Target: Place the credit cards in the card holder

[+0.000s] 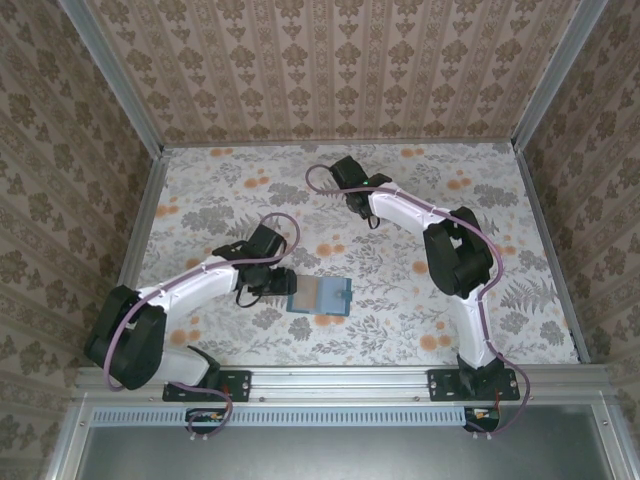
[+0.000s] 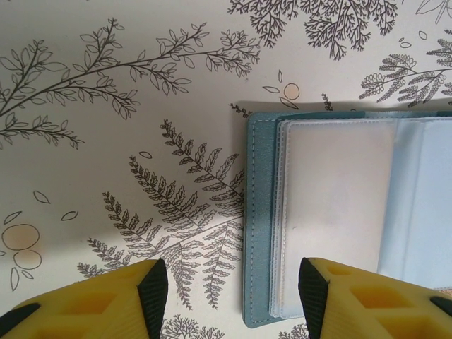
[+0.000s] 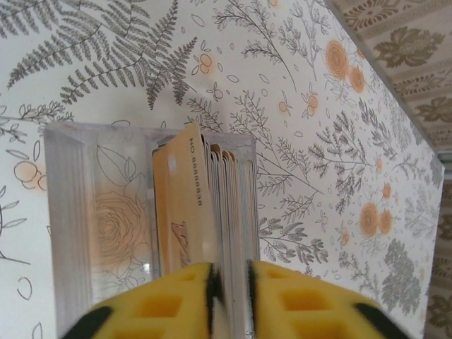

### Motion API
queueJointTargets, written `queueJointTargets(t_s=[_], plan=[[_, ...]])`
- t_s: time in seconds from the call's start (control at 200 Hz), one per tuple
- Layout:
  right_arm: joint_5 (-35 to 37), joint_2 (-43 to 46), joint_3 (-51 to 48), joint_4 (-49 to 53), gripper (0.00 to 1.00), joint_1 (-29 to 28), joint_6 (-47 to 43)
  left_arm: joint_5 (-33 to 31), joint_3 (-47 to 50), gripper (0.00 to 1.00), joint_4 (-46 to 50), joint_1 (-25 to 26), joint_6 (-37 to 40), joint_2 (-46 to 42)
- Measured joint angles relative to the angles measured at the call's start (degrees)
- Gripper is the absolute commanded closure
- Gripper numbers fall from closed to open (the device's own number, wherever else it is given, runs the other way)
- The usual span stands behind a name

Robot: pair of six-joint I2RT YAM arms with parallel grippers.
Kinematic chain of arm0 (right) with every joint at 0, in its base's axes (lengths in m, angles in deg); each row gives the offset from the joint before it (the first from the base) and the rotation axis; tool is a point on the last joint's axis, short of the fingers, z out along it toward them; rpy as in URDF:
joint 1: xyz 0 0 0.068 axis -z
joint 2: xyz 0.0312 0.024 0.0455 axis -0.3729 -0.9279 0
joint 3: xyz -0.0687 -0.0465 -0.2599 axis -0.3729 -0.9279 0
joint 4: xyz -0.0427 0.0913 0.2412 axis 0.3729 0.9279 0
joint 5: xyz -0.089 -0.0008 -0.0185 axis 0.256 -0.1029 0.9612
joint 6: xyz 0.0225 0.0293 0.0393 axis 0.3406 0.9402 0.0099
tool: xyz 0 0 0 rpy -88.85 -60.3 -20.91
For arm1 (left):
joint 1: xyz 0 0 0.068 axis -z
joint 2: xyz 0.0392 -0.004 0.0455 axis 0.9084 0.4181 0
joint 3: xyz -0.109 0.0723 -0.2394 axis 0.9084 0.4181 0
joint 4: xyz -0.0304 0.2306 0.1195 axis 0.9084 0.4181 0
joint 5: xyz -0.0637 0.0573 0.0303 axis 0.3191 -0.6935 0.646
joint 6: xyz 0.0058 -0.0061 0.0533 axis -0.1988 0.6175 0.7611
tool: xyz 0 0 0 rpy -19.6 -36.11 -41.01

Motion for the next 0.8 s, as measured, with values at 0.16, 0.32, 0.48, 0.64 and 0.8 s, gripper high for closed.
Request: queueJointTargets(t_s=[0.16, 0.32, 0.48, 0.64, 0.8], plan=[[-0.5, 0.0, 0.0, 0.09, 1.0, 0.0, -0.09, 0.55, 0.5, 0.45, -0.57, -0.07, -0.04, -0.61], [-1.99, 0.07, 0.04, 1.38, 1.0, 0.0, 1.01, 1.77, 0.92, 0.45, -1.22, -0.39, -0.44, -0.96], [-5.46, 2.23, 0.04, 4.13, 1.0, 0.07, 4.96, 4.46, 1.73, 0.45, -2.54, -1.33, -0.92, -1.84], [-9.09, 7.96, -0.5, 4.85, 1.0, 0.92, 9.75, 8.2, 2.12, 0.45, -4.48, -2.95, -1.75, -2.62], [-12.74, 12.92, -2.27, 4.72, 1.0, 2.84, 13.64, 12.04, 2.12, 0.45, -7.15, -3.89, -2.4, -2.73]])
